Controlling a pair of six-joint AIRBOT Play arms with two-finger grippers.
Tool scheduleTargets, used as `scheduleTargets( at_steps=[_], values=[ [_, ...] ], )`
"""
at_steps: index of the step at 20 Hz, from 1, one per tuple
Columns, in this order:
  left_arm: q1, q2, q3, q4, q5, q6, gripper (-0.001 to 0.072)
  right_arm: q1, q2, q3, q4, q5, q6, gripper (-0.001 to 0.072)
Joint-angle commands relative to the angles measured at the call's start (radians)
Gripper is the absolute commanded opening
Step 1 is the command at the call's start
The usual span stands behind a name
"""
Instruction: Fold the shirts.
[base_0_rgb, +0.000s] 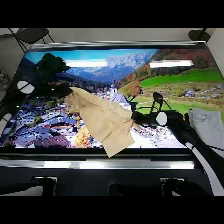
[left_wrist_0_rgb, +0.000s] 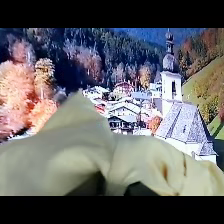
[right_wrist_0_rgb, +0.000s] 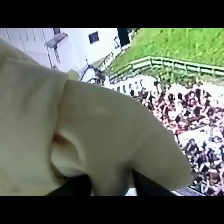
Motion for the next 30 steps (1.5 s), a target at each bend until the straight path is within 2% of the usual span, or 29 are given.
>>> scheduleTargets(
  at_steps=[1,3,6,8,11,14,15,16,17,18,21,24,26,27,28,29,30],
  values=[
    [-0.004,-0.064,0.021,-0.031,-0.089,0.002,0.072,-0.016,-0.021,0.052,0.01,-0.027,0.023,0.0632],
    [0.058,-0.061,0.079,0.021,-0.259,0.002,0.072,-0.106,0.017,0.152,0.01,0.127,-0.073,0.0631],
    [0.178,-0.037,0.132,0.047,-0.554,0.003,0.072,-0.326,0.065,0.316,0.024,0.347,-0.314,0.0626],
    [0.217,0.013,0.072,0.048,-0.655,0.033,0.072,-0.45,0.064,0.352,0.024,0.473,-0.413,0.0626],
    [0.177,0.119,-0.171,-0.007,-0.57,0.032,0.072,-0.526,0.011,0.308,0.043,0.621,-0.487,0.0628],
    [0.058,0.166,-0.433,-0.167,-0.411,0.032,0.0718,-0.511,-0.074,0.236,0.171,0.676,-0.583,0.0632],
    [0.01,0.161,-0.491,-0.208,-0.361,0.032,0.0705,-0.5,-0.1,0.221,0.201,0.673,-0.59,0.0632],
    [-0.044,0.158,-0.544,-0.254,-0.298,0.032,0.0657,-0.491,-0.122,0.217,0.212,0.668,-0.591,0.0632],
    [-0.095,0.155,-0.581,-0.29,-0.236,0.032,0.0657,-0.484,-0.139,0.216,0.215,0.659,-0.594,0.064],
    [-0.143,0.148,-0.605,-0.323,-0.182,0.032,0.0657,-0.468,-0.153,0.216,0.218,0.65,-0.598,0.0698],
    [-0.227,0.104,-0.614,-0.412,-0.078,0.032,0.0656,-0.439,-0.177,0.216,0.217,0.628,-0.632,0.07],
    [-0.273,0.08,-0.614,-0.465,0.066,0.032,0.0625,-0.417,-0.197,0.216,0.219,0.595,-0.634,0.0699],
    [-0.29,0.073,-0.614,-0.467,0.114,0.032,0.0505,-0.405,-0.216,0.215,0.217,0.582,-0.635,0.0699],
    [-0.292,0.069,-0.614,-0.467,0.133,0.019,0.0418,-0.391,-0.229,0.215,0.21,0.565,-0.641,0.0699],
    [-0.292,0.068,-0.614,-0.467,0.15,0.008,0.0259,-0.368,-0.24,0.215,0.211,0.546,-0.658,0.0699],
    [-0.292,0.069,-0.614,-0.467,0.167,0.01,0.0052,-0.337,-0.251,0.215,0.21,0.523,-0.674,0.0699],
    [-0.292,0.07,-0.613,-0.467,0.173,0.01,0.003,-0.305,-0.26,0.216,0.21,0.491,-0.684,0.07]
  ],
)
